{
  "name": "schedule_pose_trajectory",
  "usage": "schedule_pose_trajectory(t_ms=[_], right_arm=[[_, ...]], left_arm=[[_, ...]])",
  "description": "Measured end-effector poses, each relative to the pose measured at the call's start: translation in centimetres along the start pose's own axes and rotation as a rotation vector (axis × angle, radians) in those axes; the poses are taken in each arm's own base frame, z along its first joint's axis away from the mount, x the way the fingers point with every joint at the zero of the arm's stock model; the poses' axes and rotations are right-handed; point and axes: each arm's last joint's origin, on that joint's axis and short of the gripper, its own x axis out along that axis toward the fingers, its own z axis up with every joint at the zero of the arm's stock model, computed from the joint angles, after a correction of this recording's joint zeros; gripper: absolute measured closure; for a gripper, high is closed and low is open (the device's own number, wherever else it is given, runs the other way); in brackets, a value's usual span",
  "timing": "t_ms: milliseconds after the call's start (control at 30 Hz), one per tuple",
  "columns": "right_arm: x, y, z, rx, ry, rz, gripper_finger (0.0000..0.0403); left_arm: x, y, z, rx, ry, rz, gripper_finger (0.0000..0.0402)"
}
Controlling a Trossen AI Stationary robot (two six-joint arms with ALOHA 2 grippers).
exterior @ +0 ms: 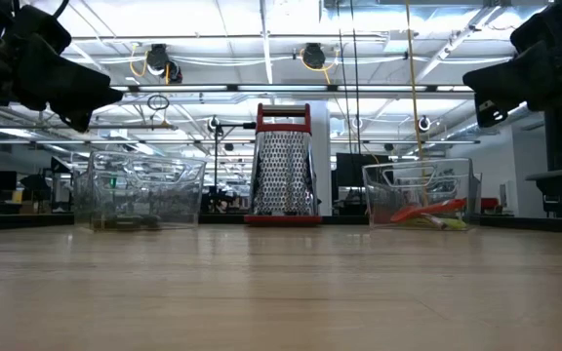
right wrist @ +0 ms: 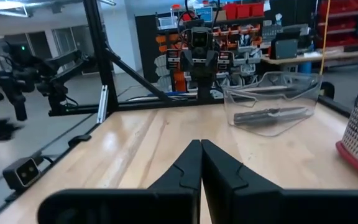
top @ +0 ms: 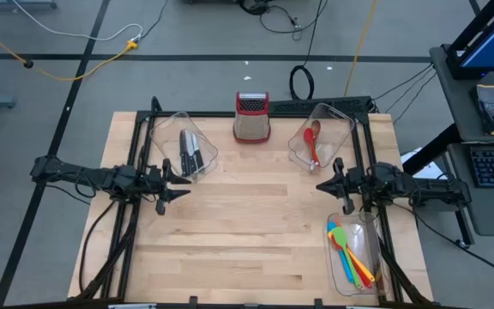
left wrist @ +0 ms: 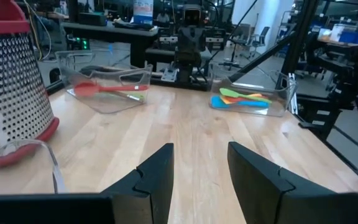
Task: Pick & Place Kitchen Items
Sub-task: Return to Home Position
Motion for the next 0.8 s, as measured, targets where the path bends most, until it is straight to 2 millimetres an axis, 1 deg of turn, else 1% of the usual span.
schedule_pose_trajectory(t_ms=[133,333,533,800], right_arm=[[0.0,0.0,0.1,-0.059,-0.013,0.001,0.0403],[0.0,0.1,0.5,-0.030,-0.053,0.006,0.0403],[-0.1,0.1,1.1,-0.038,-0.109,0.016,0.0400],[-0.1,0.1,1.1,-0.038,-0.111,0.016,0.0399]], left_arm=[[0.0,0.0,0.0,-0.001,0.000,0.000,0.0250],[0.0,0.0,0.0,-0.001,0.000,0.000,0.0250],[0.0,0.0,0.0,-0.002,-0.001,0.001,0.0250],[0.0,0.0,0.0,-0.002,-0.001,0.002,0.0250]])
